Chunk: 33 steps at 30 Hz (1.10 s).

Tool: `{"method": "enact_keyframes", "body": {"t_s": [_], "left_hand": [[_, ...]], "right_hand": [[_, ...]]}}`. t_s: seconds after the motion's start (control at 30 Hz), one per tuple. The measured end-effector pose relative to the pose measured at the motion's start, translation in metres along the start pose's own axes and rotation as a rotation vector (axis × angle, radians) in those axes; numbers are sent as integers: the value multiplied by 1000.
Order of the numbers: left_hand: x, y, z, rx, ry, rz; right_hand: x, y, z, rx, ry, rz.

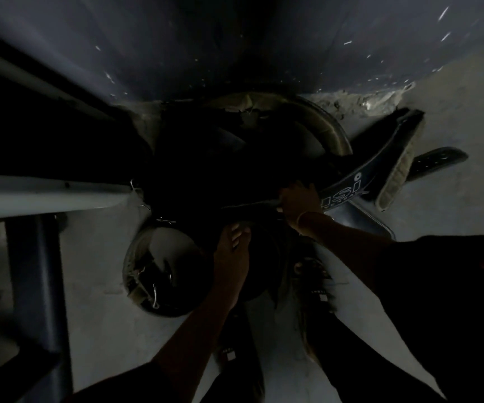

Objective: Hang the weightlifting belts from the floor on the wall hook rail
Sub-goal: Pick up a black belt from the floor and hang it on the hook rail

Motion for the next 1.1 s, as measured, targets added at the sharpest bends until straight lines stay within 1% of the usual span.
{"method": "enact_keyframes", "body": {"t_s": [0.13,0.23,0.37,0.43,0.47,0.5,0.53,0.57,0.6,0.63,0.7,0.77,0.87,0.97,1.1], "left_hand": [[8,-14,-30,-7,45,-4],[9,-21,-56,-29,55,-2],[8,-50,-112,-2,72,-84],[0,-61,-139,15,23,-150],[-6,-59,-147,-16,-35,-159],[-13,-35,-138,-63,-108,-164],[-18,-17,-130,-102,-151,-165],[-22,-20,-141,-136,-162,-197],[-26,-42,-163,-149,-136,-250],[-32,-77,-199,-131,-105,-308],[-37,-157,-280,-31,-25,-422],[-40,-206,-335,71,56,-485],[-39,-265,-402,149,128,-574],[-35,-324,-470,245,174,-587],[-33,-383,-553,371,277,-557]], "right_hand": [[-19,8,-45,-28,-62,52],[-44,23,-91,-88,-34,50],[-85,43,-160,-172,0,107],[-108,52,-197,-169,-7,130],[-121,57,-217,-154,-8,155],[-134,61,-236,-139,-21,192],[-146,63,-257,-122,-33,261],[-160,65,-279,-114,-63,354],[-174,65,-302,-108,-109,452],[-188,64,-326,-97,-149,546],[-213,61,-378,-67,-187,766],[-234,59,-430,-53,-205,996],[-266,53,-504,-90,-294,1226],[-300,50,-573,-217,-381,1431],[-339,59,-654,-407,-422,1571]]}}
Point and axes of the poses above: each hand's wrist, its own z-axis towards the middle knuckle, its own x-axis out of the palm, y = z × x, the point moved 3 cm from there along z, towards the middle knuckle, and after that the axes turned 9 degrees about y, right-handed, at the moved point
